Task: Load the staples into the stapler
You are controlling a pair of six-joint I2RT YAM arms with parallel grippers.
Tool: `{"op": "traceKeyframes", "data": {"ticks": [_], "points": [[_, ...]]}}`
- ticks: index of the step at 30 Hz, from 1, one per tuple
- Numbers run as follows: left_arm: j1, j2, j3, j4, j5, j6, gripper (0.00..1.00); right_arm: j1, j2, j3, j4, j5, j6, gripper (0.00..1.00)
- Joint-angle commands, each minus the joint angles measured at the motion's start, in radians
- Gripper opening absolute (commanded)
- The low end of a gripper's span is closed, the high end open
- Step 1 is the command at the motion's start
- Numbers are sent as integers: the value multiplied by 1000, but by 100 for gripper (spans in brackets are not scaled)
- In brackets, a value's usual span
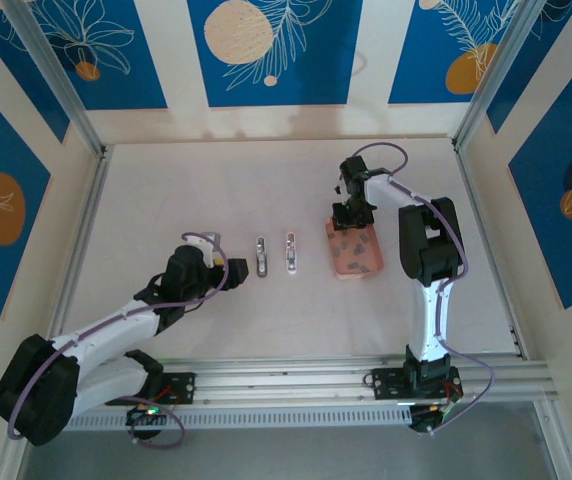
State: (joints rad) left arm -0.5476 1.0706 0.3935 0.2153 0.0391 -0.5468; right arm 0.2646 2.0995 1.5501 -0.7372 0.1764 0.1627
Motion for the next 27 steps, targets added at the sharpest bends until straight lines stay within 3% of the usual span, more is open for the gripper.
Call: {"op": "traceKeyframes", "data": {"ticks": [1,12,23,27], "points": [[12,1,9,-17,-14,18,79,5,19,-11,-11,-15,15,31],[13,-22,7,-34,-16,19,79,11,-29,-54,42,-1,29,23],[14,-75,-27,-25,-39,10,79,50,-379,-334,244,-20,167,21],[13,-86,-38,-19,-38,14,79,72,-443,-387,255,14,177,24]]}}
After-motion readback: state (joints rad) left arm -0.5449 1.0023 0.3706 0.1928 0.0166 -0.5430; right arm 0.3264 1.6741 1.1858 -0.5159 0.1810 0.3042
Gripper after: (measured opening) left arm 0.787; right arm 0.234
